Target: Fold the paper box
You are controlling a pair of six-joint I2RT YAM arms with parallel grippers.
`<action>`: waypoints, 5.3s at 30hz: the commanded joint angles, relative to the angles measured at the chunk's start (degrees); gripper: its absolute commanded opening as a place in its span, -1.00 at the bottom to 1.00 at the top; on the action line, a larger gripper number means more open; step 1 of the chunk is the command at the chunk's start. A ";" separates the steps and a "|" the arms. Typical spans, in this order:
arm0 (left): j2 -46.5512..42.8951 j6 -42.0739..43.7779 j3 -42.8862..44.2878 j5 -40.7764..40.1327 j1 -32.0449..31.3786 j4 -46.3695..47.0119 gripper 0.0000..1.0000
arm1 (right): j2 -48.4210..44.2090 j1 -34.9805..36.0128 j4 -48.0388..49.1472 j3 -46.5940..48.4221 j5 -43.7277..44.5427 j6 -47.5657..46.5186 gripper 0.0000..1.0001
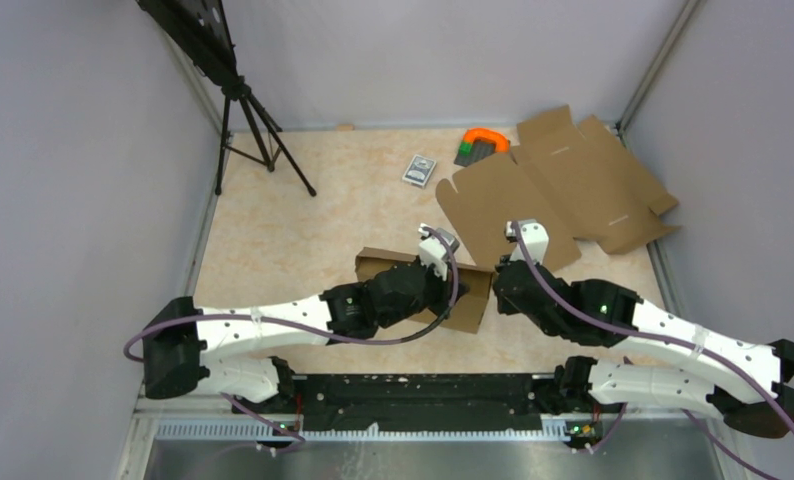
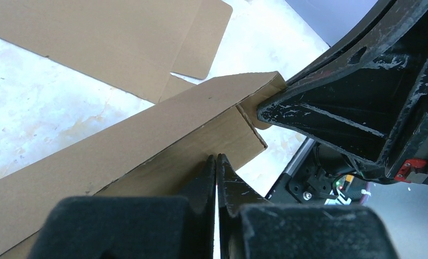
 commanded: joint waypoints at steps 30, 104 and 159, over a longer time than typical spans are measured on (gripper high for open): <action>4.17 -1.01 1.54 1.96 -1.66 -0.90 -1.00 | -1.18 0.65 -0.70 4.53 0.33 3.58 -1.00; 6.77 -1.10 4.19 1.83 -1.91 -4.55 -1.00 | 3.02 -6.20 -1.15 9.17 -11.37 5.23 -1.00; 6.91 -1.09 4.71 1.18 -1.97 -6.03 -1.00 | 5.28 -6.28 -9.78 9.36 -11.39 1.79 -1.00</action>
